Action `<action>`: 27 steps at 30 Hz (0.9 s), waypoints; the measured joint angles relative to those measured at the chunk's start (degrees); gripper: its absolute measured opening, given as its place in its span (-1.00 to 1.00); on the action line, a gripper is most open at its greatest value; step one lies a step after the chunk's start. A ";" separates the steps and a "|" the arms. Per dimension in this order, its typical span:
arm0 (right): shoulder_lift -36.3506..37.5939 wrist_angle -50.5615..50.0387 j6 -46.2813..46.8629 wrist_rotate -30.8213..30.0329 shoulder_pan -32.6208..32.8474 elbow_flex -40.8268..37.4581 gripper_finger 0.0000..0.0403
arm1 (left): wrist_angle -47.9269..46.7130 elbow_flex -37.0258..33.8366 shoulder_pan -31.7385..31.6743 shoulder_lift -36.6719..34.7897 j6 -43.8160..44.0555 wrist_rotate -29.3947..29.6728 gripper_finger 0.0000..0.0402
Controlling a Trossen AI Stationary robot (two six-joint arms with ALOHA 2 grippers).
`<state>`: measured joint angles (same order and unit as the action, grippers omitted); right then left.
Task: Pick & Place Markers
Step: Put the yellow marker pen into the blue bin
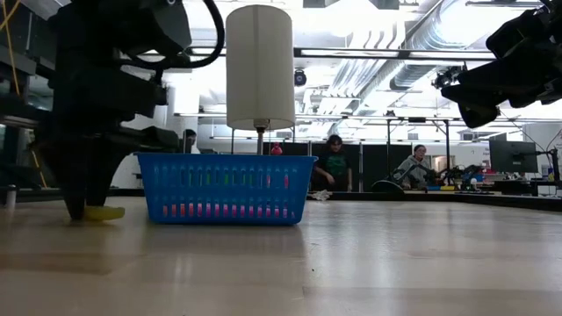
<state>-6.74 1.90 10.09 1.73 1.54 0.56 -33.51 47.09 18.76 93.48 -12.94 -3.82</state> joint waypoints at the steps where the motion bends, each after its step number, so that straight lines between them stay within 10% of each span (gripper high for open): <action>1: 0.00 0.01 0.03 -0.02 -0.01 0.00 -0.26 | 0.27 -0.08 0.00 -0.97 1.83 -0.04 -0.86; 27: 0.00 0.01 0.05 -0.02 0.00 0.00 -0.26 | 1.62 0.68 0.04 -15.55 31.49 -5.01 -0.87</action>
<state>-6.74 1.91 10.13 1.72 1.54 0.56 -31.89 47.77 18.81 77.93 18.55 -8.82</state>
